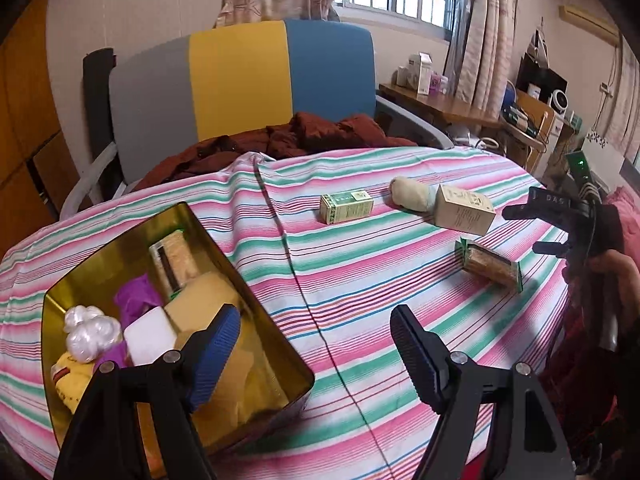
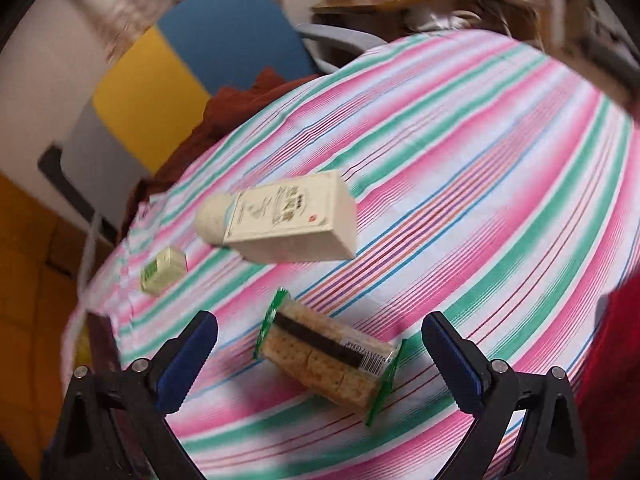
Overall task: Organize objects
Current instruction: 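Reach the left tool to the green essential-oil box and grasp it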
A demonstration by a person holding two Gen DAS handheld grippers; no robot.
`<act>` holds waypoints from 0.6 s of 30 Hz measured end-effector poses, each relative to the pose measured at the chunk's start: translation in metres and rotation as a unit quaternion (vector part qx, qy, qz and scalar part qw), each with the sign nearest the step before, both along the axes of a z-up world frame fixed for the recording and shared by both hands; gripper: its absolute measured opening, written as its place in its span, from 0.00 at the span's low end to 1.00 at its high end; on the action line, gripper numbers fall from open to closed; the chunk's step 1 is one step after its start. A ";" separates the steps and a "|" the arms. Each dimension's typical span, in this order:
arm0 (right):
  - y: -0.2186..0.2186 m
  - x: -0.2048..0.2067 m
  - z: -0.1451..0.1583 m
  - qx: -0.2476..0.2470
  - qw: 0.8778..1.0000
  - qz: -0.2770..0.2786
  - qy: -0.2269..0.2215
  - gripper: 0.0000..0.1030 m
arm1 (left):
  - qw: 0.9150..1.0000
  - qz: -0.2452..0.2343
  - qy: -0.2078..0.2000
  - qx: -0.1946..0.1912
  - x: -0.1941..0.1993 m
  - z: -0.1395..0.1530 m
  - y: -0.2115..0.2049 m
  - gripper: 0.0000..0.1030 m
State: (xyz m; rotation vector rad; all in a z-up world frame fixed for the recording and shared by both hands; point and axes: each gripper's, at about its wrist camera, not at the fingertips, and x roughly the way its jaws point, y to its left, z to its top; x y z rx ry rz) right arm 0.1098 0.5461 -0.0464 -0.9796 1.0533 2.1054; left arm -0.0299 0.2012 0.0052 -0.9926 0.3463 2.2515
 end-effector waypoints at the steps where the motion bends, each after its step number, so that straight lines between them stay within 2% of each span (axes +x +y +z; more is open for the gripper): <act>1: 0.002 0.002 0.000 -0.002 1.000 -0.008 0.001 1.00 | 1.000 -0.002 -0.005 -0.004 -0.002 -0.002 0.004 0.77; 12: 0.002 -0.004 -0.006 -0.025 1.000 0.006 0.009 1.00 | 0.999 -0.020 -0.030 -0.035 -0.027 -0.017 0.042 0.77; 18: 0.001 -0.006 -0.008 -0.031 0.999 0.013 0.013 1.00 | 0.997 -0.024 -0.066 -0.040 -0.048 -0.025 0.067 0.77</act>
